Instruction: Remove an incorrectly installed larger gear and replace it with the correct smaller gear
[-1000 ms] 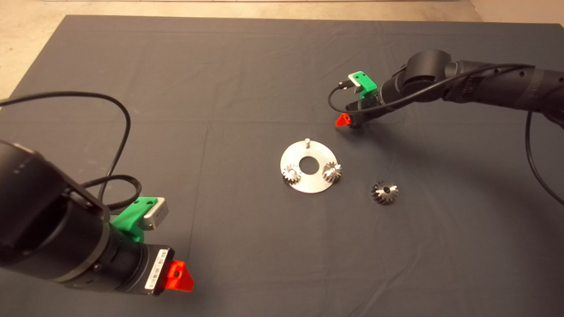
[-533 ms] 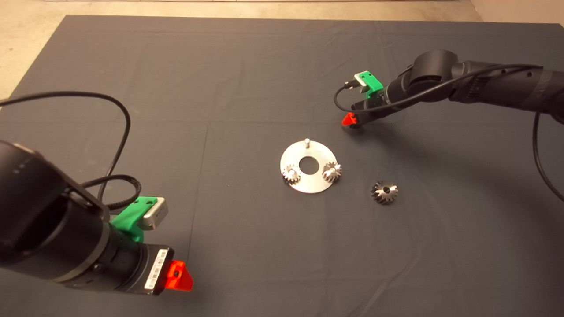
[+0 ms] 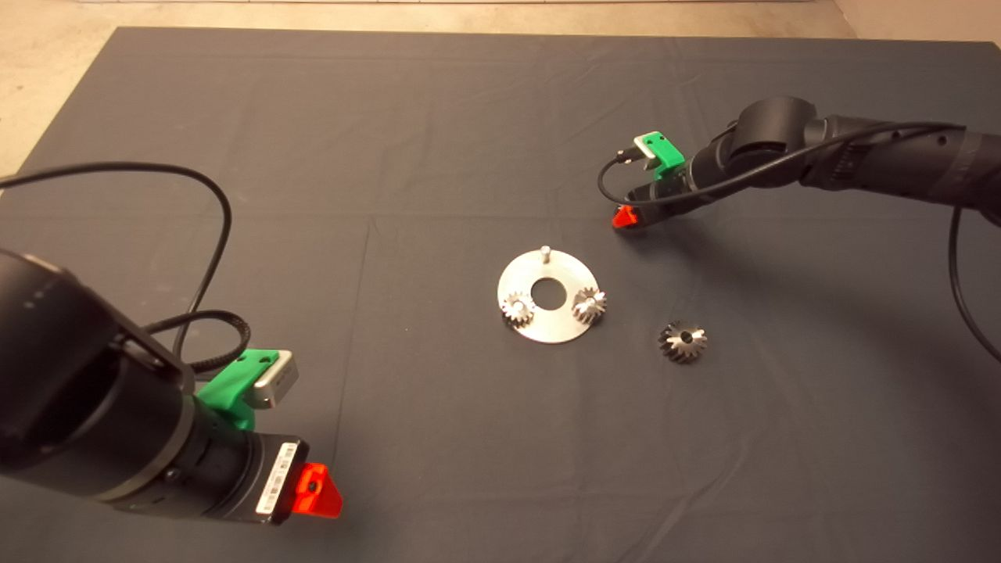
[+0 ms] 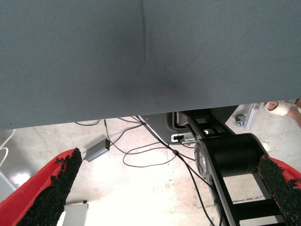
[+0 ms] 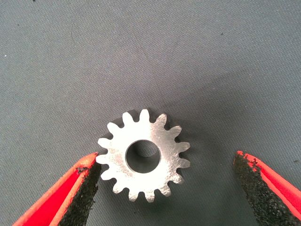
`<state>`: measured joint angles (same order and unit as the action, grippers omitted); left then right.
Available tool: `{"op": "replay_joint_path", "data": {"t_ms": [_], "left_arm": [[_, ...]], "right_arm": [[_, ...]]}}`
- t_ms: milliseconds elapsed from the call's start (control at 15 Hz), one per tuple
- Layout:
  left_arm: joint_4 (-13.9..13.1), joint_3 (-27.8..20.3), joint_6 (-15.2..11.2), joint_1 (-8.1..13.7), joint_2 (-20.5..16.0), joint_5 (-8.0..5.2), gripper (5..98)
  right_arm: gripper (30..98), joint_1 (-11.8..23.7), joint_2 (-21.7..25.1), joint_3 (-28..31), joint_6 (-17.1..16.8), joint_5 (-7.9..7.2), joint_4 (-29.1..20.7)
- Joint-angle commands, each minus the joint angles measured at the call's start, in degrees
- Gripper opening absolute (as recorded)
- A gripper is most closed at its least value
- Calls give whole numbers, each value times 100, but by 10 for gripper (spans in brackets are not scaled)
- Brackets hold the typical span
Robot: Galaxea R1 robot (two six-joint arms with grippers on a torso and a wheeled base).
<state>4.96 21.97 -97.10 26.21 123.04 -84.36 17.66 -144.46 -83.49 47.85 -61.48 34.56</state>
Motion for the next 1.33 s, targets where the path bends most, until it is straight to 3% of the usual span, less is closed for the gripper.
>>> {"op": "replay_joint_path", "data": {"t_ms": [0, 200, 400, 600, 1267], "left_arm": [[-92, -80, -2, 25, -12, -37, 976], [-92, -80, -2, 25, -12, -28, 976], [-92, -80, -2, 25, -12, -28, 976], [-94, -80, -2, 25, -14, -28, 976], [-101, -80, -2, 25, -12, -37, 976]], "right_arm": [[753, 124, -8, 36, -12, 6, 174], [709, 115, -16, 28, -12, 73, 301], [707, 53, -25, 28, -12, 92, 446], [660, 27, -8, 28, -4, 215, 455], [560, 18, -17, 28, 5, 224, 455]]}}
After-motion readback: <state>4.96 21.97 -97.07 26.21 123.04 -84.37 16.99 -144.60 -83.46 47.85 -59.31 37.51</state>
